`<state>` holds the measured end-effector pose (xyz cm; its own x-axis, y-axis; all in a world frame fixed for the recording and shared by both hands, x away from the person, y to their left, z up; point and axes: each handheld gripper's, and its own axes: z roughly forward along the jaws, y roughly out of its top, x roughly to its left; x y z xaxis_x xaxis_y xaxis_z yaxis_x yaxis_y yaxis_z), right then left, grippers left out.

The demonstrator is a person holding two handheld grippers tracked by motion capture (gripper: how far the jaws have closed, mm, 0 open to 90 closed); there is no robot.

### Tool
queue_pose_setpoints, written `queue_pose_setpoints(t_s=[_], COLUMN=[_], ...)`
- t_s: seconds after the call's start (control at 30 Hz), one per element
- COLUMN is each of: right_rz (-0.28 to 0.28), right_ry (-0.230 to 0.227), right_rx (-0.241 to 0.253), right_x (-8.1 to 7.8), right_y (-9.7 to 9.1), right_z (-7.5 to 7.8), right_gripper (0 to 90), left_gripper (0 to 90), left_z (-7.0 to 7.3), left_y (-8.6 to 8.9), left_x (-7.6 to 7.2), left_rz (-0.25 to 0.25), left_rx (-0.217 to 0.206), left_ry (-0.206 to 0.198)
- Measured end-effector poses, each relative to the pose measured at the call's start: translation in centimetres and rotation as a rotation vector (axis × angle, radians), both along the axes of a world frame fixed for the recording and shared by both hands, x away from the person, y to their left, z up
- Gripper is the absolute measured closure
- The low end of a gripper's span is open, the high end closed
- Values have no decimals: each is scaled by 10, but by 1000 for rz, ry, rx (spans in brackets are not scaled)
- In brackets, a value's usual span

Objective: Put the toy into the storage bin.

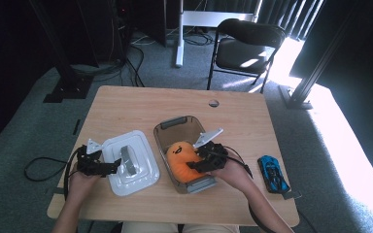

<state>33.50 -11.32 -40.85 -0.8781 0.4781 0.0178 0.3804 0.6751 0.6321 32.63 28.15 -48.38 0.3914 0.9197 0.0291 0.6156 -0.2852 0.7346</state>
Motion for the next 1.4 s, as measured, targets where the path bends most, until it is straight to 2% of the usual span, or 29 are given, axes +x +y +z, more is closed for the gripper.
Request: queue_pose_setpoints(t_s=[0.17, 0.43, 0.63, 0.67, 0.7, 0.73, 0.77, 1.1, 1.27, 1.3, 1.4], right_rz=[3, 6, -11, -15, -24, -24, -28, -35, -36, -38, -47], right_ry=[-9, 15, 28, 28, 46, 46, 48, 30, 23, 25, 20], right_rx=[-65, -80, -44, -27, 22, 22, 47, 82, 124, 146, 160], right_x=[0, 2, 3, 3, 5, 5, 5, 1, -2, -2, -2], right_y=[8, 12, 9, 7, 2, 2, 0, -7, -13, -16, -18], right_z=[-3, -2, 0, 1, 3, 3, 4, 5, 8, 10, 12], right_gripper=[494, 408, 344, 321, 291, 291, 275, 257, 217, 208, 197], left_gripper=[3, 3, 3, 3, 3, 3, 3, 3, 3, 3, 3], left_z=[-3, -7, -8, -8, -9, -9, -10, -14, -18, -19, -22], left_y=[4, 9, 11, 11, 12, 12, 14, 21, 25, 26, 29], left_x=[-2, -3, -4, -4, -5, -5, -5, -8, -12, -12, -14], left_rz=[9, 18, 22, 21, 26, 26, 28, 41, 42, 42, 40], left_rx=[-11, -21, -26, -27, -32, -32, -30, -31, -39, -41, -37], left_ry=[3, 10, 12, 13, 14, 14, 17, 29, 38, 41, 44])
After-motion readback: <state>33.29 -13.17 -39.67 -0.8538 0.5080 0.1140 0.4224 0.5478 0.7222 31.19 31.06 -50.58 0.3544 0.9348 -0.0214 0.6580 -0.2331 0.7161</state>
